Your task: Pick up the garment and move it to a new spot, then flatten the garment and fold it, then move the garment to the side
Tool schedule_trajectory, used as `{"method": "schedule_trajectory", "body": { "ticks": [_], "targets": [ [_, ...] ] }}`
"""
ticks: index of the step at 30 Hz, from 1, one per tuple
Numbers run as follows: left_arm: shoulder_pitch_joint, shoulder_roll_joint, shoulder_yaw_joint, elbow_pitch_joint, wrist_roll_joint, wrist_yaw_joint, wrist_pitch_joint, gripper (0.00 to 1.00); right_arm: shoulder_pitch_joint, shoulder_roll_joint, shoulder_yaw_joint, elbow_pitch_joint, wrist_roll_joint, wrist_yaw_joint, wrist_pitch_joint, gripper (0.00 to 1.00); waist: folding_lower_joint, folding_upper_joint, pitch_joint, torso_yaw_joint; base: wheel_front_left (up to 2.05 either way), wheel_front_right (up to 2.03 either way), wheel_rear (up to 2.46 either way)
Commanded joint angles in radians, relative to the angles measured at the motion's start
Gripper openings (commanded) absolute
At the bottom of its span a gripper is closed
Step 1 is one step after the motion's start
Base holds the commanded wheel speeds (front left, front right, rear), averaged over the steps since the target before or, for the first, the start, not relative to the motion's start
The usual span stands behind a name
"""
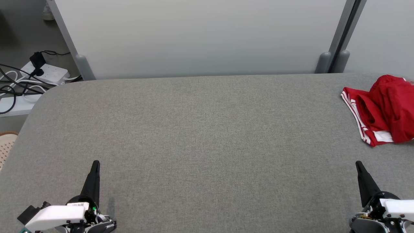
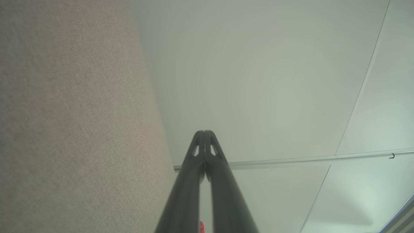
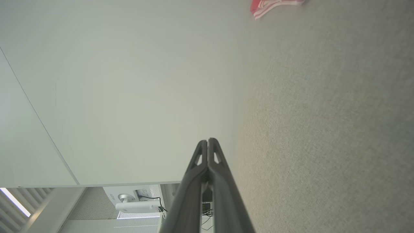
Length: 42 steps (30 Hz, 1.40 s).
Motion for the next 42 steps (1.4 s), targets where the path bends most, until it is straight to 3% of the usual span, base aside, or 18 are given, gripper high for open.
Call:
{"method": "schedule_trajectory", "body": {
  "ticks": [1, 42],
  "targets": [
    [-0.054, 0.008, 0.034, -0.023, -0.003, -0.008, 0.004, 0.0, -0.044, -0.012, 0.016, -0.027, 0.001, 0.005, 0.006, 0.0, 0.0, -0.0001, 0.0, 0.0, 0.0, 0.0, 0.0],
    [-0.054, 0.008, 0.034, -0.023, -0.003, -0.008, 0.004, 0.0, -0.045, -0.01, 0.013, -0.027, -0.001, 0.005, 0.009, 0.0, 0.0, -0.0001, 0.0, 0.0, 0.0, 0.0, 0.0]
  ]
}}
